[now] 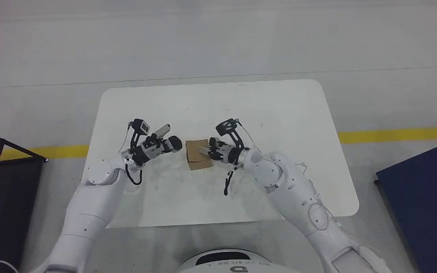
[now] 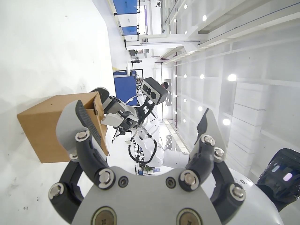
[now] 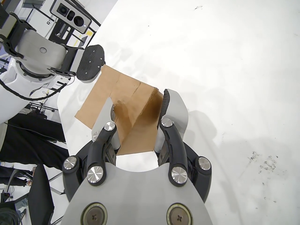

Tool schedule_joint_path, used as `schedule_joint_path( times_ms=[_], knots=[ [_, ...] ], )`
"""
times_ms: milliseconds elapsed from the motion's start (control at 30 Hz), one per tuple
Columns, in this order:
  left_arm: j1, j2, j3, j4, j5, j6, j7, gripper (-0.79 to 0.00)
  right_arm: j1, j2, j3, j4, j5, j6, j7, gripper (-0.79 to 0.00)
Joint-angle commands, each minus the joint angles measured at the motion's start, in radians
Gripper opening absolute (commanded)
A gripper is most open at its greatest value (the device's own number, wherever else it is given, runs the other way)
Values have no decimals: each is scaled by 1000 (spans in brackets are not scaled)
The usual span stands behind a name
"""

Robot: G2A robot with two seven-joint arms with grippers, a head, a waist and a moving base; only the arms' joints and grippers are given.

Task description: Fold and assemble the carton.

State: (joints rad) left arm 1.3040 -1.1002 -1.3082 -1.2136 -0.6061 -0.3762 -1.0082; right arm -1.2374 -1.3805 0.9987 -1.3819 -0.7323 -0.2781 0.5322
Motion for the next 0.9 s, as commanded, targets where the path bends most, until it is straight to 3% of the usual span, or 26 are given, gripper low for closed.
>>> schedule_joint_path(
  times_ms=[0,367,867],
  knots=[
    [4,1,-6,-5,0,0,1,0,1,1,-3,-1,-4,5,6,-425],
    [8,2,2,-109,28,33,2,0,6,4,-12,-6,-3,17,16,-446],
    [-10,4,75,-177,332,61,73,0,-19,15,-6,-29,-7,20,5,-443]
  ],
)
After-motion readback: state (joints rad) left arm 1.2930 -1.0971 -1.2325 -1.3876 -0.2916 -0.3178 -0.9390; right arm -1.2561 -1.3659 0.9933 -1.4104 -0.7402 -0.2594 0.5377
